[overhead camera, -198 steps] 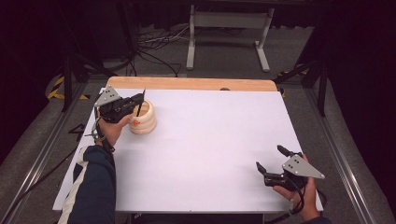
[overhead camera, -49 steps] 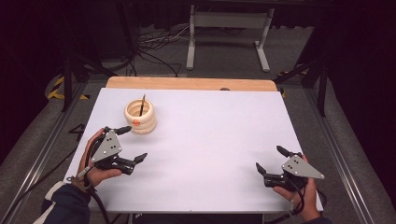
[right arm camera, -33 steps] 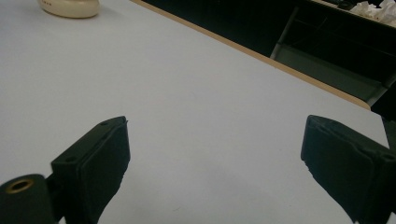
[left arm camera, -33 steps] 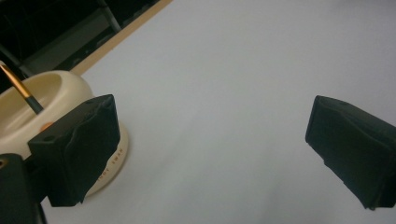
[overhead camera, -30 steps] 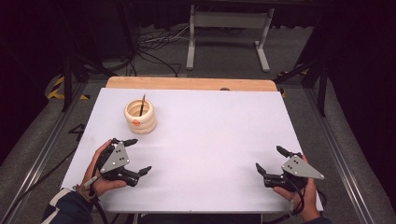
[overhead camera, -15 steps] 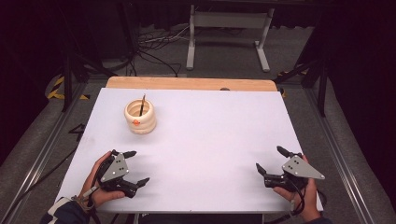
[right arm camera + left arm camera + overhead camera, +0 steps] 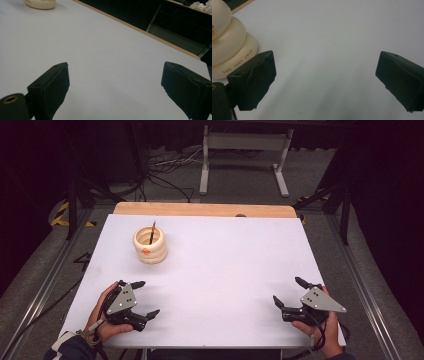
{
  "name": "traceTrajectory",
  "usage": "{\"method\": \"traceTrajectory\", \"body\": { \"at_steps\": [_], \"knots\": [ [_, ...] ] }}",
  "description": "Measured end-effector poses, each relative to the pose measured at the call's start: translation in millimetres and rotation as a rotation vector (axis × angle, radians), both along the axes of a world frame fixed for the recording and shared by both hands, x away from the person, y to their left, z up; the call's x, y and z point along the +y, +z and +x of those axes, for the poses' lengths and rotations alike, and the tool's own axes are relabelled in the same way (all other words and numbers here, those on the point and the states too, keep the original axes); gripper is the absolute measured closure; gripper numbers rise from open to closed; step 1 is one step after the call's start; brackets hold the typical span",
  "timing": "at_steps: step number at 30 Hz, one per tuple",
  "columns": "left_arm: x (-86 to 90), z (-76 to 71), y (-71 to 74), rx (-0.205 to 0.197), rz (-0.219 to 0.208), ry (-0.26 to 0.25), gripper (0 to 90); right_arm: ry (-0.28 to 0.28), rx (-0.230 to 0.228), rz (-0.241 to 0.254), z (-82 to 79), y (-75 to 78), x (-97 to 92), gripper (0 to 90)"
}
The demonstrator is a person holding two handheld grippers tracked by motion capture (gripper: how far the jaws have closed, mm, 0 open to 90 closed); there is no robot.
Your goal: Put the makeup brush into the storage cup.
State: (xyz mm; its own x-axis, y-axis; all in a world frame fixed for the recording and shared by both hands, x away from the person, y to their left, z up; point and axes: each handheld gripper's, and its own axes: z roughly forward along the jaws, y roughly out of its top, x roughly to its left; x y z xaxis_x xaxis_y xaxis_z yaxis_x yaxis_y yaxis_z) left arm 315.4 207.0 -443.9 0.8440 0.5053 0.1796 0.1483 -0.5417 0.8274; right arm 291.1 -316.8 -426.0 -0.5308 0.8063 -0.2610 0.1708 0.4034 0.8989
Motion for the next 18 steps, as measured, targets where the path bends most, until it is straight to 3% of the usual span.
{"method": "traceTrajectory", "body": {
  "at_steps": [10,14,18],
  "knots": [
    [3.5,-3.4,6.1,-0.032,-0.040,0.007,3.9,0.009,0.001,-0.014,-0.6,0.4,3.8,8.6],
    [6.3,-7.0,12.0,-0.057,-0.119,-0.006,3.9,0.012,0.004,-0.018,-0.3,-0.7,4.0,8.6],
    [7.8,-7.9,13.1,-0.062,-0.143,0.005,3.9,0.011,0.003,-0.015,-0.7,-0.1,3.0,8.6]
  ]
}}
